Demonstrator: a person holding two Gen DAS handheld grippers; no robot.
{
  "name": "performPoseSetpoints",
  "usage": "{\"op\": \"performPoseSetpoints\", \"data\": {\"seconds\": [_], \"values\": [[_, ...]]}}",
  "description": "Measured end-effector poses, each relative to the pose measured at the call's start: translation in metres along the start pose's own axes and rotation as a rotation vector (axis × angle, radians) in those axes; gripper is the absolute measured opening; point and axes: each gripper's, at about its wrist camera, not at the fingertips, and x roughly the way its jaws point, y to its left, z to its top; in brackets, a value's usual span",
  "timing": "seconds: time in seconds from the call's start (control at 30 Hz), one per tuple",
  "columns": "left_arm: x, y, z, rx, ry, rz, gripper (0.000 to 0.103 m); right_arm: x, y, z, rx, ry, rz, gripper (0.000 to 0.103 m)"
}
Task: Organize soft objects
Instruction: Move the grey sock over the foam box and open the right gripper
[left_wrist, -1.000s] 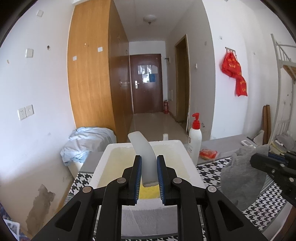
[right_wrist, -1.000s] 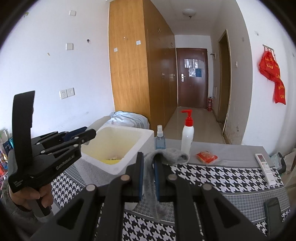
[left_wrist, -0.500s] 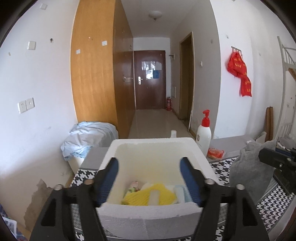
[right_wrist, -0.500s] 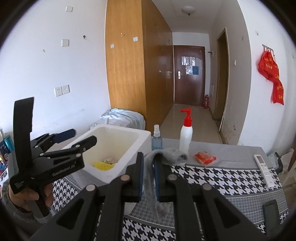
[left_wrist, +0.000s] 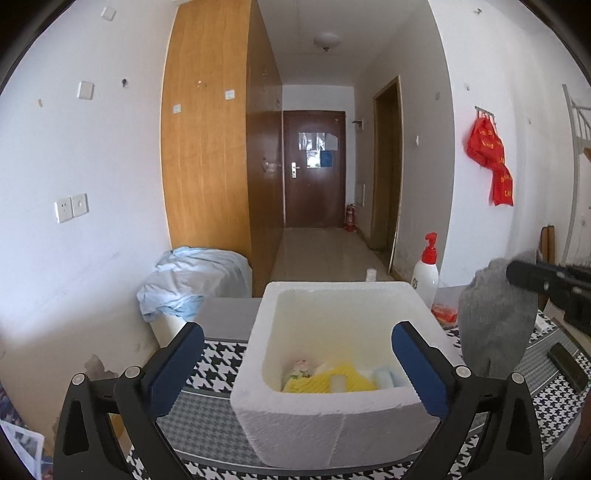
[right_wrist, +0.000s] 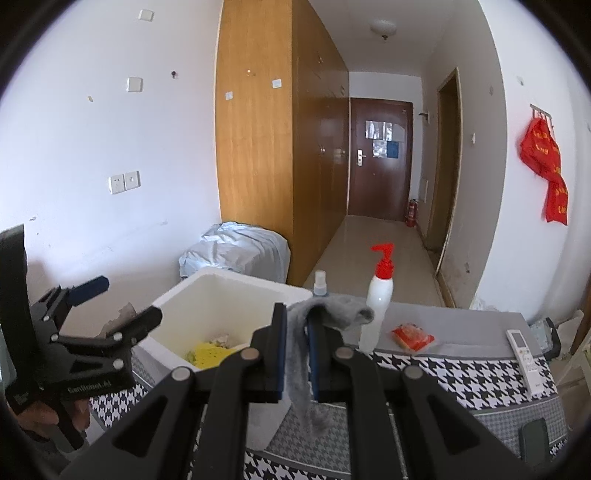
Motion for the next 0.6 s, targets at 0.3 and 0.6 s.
{"op": "performPoseSetpoints", "data": {"seconds": [0.3, 0.6], "values": [[-0.003, 0.007, -0.004, -0.017, 0.002, -0.001, 0.102, 0.001, 0.014, 0.017, -0.018, -0.036, 0.019, 0.014], [-0.003, 0.016, -0.010, -0.035, 0.014, 0.014, 0.102, 0.001, 0.031, 0.033, -0.060, -0.062, 0.035, 0.014]]}}
